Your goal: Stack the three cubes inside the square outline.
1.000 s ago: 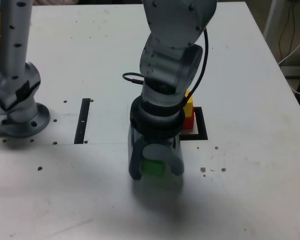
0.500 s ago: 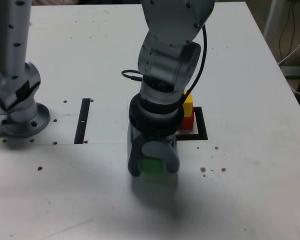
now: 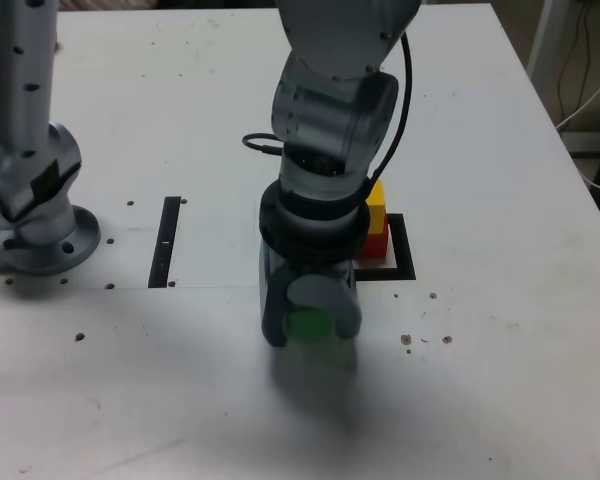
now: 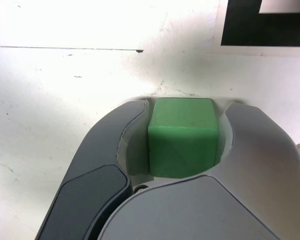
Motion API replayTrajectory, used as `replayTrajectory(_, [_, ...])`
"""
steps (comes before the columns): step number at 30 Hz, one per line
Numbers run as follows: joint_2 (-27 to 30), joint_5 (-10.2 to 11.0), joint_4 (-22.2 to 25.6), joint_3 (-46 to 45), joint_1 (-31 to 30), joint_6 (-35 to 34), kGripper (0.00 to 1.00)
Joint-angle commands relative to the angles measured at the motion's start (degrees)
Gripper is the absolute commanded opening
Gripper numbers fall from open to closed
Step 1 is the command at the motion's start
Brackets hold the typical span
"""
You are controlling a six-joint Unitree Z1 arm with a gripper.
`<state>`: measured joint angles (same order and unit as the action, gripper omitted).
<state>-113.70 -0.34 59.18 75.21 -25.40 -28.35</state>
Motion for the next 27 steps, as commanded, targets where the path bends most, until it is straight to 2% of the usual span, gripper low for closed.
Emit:
replayTrajectory(1, [0.9,0.7,1.3,0.5,0.1,-0.1,0.24])
replayTrajectory(6, [2.3,2.5,6.2,3.5,0.1,-0.2,0.24])
replayTrajectory(16, [5.7,6.1,20.4,15.9,0.6,2.1,0.24])
replayTrajectory(21, [5.9,5.6,24.1,20.3,2.9,6.1,0.24])
replayTrajectory(27, [5.9,4.1,25.9,21.5,7.3,11.0,0.24])
